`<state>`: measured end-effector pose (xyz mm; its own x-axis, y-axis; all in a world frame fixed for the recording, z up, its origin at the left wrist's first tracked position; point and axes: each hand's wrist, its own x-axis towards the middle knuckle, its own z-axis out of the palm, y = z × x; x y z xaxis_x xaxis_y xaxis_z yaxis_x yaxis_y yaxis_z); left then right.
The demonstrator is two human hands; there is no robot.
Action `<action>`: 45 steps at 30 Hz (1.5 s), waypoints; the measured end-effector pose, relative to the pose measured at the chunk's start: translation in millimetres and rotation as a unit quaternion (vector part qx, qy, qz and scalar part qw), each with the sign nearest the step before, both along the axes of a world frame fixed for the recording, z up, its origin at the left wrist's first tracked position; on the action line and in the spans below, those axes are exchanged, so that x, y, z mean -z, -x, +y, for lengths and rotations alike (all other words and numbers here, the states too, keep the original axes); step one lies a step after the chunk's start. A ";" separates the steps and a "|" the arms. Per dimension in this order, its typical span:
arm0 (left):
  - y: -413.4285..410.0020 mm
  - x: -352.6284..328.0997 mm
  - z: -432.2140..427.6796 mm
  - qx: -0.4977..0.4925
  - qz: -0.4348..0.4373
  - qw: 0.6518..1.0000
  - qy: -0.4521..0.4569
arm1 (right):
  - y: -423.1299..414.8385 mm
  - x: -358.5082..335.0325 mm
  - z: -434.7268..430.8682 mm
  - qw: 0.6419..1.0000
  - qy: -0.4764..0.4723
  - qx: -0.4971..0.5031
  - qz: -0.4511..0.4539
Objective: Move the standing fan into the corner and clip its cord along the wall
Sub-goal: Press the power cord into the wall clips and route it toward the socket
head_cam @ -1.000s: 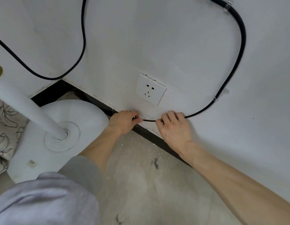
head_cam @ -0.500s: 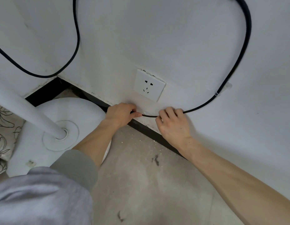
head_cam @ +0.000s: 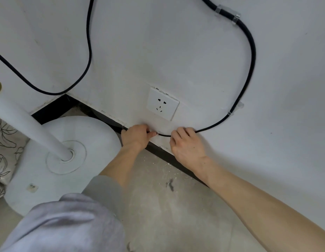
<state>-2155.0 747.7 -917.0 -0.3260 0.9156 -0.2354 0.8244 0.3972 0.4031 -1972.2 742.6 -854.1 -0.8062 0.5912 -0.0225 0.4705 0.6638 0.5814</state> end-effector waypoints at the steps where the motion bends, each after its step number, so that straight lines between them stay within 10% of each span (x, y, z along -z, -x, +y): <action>1: -2.2 3.7 -2.6 -0.011 -0.019 1.000 0.002 | -0.7 1.6 -1.3 1.000 -0.004 0.004 0.003; 8: 23.2 -21.8 8.8 0.004 -0.205 0.979 -0.011 | 5.3 6.4 -10.4 0.996 0.019 0.081 -0.034; 15: 25.9 -16.5 1.4 -0.170 -0.441 0.881 -0.034 | 6.2 1.4 -16.8 0.994 0.040 0.098 -0.036; 28: -25.4 -3.3 -16.5 -0.315 -0.525 0.775 -0.158 | -14.7 -10.8 -26.4 0.984 0.072 0.154 -0.061; 36: -21.3 -13.0 -20.1 -0.282 -0.459 0.829 -0.153 | -4.7 -13.5 -24.6 0.978 0.084 0.182 -0.059; 45: -4.6 -10.6 -28.0 -0.260 -0.510 0.814 -0.095 | 3.7 -8.4 -30.9 0.967 0.146 0.203 0.055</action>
